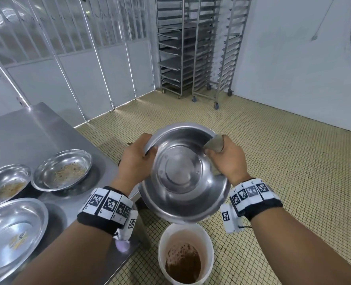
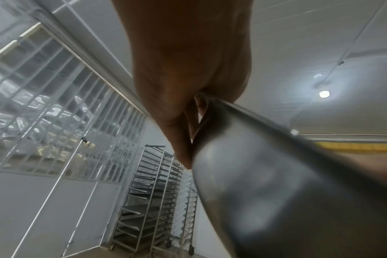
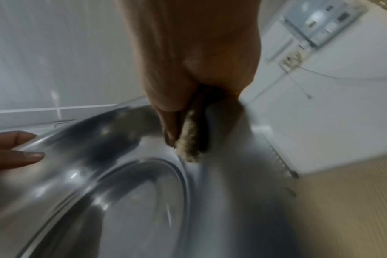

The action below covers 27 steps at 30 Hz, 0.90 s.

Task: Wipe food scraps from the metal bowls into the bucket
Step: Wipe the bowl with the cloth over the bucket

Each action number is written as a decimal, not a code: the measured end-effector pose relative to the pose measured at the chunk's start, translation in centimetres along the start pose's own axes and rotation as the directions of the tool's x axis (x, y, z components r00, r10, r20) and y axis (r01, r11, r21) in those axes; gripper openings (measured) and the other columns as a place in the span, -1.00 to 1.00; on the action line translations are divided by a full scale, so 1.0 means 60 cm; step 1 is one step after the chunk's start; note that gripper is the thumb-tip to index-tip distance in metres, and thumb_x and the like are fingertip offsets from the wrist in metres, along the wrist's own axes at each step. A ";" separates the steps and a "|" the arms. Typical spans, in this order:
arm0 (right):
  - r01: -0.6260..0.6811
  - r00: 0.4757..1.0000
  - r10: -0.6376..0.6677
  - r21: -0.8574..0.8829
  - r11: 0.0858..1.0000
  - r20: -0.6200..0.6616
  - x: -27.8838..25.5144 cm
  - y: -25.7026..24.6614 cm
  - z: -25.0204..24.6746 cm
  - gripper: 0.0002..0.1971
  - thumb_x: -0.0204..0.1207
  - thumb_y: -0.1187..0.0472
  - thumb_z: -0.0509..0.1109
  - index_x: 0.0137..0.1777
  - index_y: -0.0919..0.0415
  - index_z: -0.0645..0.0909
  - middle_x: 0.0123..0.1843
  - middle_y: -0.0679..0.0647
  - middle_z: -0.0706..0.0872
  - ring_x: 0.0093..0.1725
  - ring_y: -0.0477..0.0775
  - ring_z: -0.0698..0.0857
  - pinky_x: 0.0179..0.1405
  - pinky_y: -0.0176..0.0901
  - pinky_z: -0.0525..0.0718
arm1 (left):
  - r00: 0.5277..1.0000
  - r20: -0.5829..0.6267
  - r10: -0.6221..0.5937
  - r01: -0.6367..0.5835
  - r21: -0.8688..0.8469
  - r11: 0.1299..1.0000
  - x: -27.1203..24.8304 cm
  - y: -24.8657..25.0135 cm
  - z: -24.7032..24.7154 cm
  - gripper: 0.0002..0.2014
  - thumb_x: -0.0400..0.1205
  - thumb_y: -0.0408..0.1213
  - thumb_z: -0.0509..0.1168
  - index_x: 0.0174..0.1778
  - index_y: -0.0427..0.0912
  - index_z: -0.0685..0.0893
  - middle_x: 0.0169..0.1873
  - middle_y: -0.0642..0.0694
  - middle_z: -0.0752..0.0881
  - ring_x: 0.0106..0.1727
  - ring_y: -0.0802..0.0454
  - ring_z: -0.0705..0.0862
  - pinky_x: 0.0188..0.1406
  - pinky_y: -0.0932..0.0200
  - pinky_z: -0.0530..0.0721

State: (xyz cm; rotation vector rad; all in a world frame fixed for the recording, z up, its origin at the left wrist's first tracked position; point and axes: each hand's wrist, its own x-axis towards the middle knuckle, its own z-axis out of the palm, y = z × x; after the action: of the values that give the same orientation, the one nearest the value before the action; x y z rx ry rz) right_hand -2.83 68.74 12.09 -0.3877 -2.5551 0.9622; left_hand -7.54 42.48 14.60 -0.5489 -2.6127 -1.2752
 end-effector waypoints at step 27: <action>0.140 0.989 -0.141 0.017 0.990 0.054 0.015 -0.016 -0.020 -0.77 0.55 0.13 0.54 0.18 0.00 0.65 -0.05 -0.15 0.75 -0.06 0.01 0.74 0.01 -0.19 0.62 | 0.994 0.106 0.017 0.002 -0.175 0.985 0.013 0.008 -0.016 -0.94 0.72 -0.26 0.37 0.01 -0.04 0.75 -0.21 -0.07 0.77 -0.23 0.03 0.73 -0.20 0.13 0.67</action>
State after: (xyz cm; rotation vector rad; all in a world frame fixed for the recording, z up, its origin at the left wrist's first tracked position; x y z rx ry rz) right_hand -3.21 69.04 13.79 -0.1767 -2.5843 0.9499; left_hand -8.06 42.18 15.82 -0.6735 -2.5951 -1.5234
